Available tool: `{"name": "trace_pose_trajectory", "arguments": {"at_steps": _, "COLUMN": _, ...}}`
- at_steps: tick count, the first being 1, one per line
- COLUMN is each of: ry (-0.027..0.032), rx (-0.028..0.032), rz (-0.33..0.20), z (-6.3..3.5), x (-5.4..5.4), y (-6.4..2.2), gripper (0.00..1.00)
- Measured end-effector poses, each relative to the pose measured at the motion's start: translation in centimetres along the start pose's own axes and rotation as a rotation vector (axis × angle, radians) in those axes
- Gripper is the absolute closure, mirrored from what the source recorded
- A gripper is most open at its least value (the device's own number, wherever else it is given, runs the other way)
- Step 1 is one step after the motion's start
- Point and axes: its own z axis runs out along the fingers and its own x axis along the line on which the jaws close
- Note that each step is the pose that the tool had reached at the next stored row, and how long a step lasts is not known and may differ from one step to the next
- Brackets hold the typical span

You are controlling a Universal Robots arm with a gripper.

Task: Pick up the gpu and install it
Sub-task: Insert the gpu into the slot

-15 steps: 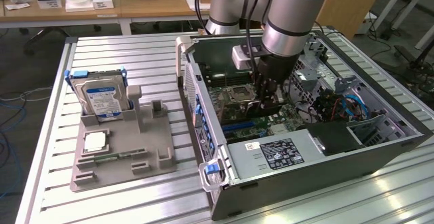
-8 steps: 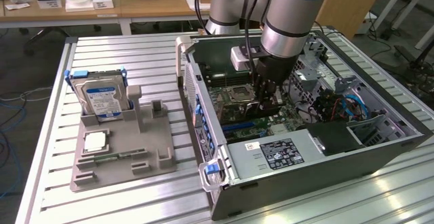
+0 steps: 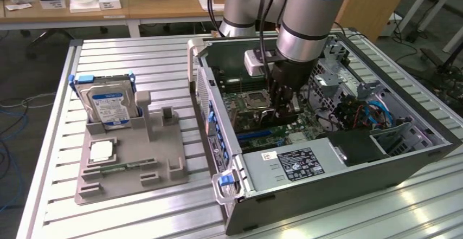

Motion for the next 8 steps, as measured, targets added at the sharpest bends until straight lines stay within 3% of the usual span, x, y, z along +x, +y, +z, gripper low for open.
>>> {"name": "trace_pose_trajectory", "arguments": {"at_steps": 8, "ry": -0.0001, "rx": 0.0000, "rz": 0.000, "z": 0.01, "x": 0.18, "y": 0.26, "gripper": 0.73}}
